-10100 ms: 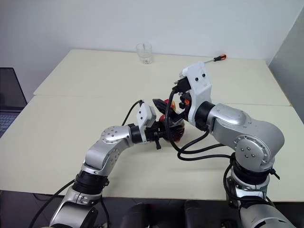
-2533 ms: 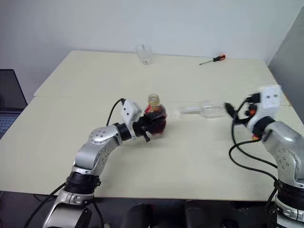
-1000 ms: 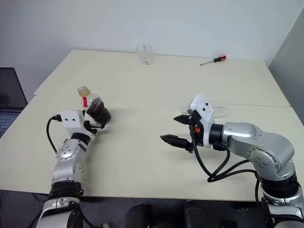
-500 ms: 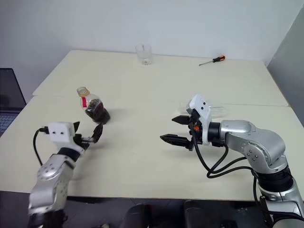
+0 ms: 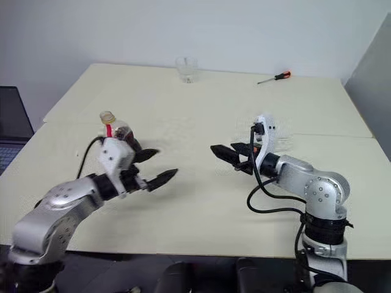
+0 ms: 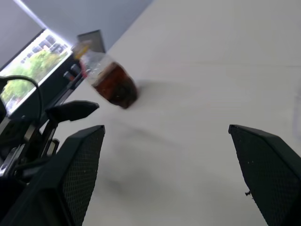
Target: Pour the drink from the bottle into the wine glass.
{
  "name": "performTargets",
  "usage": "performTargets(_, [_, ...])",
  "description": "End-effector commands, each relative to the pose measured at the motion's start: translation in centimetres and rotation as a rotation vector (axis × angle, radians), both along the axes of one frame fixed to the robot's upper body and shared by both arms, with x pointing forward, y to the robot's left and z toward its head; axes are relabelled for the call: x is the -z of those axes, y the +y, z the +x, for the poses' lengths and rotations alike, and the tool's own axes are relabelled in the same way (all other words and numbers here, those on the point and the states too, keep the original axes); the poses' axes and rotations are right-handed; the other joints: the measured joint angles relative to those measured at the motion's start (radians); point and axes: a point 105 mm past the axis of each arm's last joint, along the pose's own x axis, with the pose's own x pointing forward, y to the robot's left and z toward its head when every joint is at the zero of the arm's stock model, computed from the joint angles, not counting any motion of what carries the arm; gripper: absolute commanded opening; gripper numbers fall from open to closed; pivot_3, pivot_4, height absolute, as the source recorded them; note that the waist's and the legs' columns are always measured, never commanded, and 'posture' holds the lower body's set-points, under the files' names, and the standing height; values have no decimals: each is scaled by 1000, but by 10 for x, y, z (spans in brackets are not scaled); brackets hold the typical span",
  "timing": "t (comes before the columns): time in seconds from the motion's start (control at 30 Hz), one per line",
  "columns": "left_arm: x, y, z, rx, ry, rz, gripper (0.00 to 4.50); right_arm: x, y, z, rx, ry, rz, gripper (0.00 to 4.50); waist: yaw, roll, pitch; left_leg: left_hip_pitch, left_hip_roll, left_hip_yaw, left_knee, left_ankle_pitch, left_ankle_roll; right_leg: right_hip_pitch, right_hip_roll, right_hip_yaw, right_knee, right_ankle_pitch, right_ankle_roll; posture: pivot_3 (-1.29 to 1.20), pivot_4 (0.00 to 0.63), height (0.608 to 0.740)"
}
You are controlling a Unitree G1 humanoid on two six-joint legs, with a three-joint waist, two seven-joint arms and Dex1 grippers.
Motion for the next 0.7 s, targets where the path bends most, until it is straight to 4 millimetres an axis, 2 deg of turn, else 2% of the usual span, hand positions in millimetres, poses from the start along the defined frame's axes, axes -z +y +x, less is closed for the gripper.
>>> performTargets(0.03, [5,-13,-1,87,1,56,4470,0,-8,1,143,70,48,4500,-6,0,0,0,0,-1,-1,0,0,0,0,0,0,0,0,0,150,740])
performTargets(0.17, [13,-18,5,110,16,46,4470,24,-28,12,340,267,123,4500,-10,0,0,0,1,-3,-4,0,0,-1,0,0,1,-1,-1,0,150,740])
performTargets(0.23, [13,-22,8,132,16,34,4470,29,-30,16,396,350,195,4500,-11,0,0,0,1,-3,-4,0,0,0,0,-1,1,-1,-1,0,150,740])
performTargets(0.37, [13,-30,15,175,4,33,4470,24,-25,27,438,468,341,4500,-17,1,0,0,0,-2,-2,0,0,0,0,-1,1,-1,0,0,150,740])
performTargets(0.47, [16,-31,20,185,1,35,4470,18,-20,37,447,499,381,4500,-17,1,0,0,0,-2,-1,0,1,0,0,-1,0,-1,1,0,150,740])
performTargets(0.57, [19,-33,22,192,-1,34,4470,16,-22,48,484,505,379,4500,-17,1,0,0,0,-2,-2,0,1,0,0,-1,0,-1,1,0,150,740])
performTargets(0.7, [21,-33,22,198,-5,33,4470,25,-32,57,570,529,329,4500,-17,1,0,-1,0,-3,-3,0,1,0,0,0,0,0,0,0,150,740])
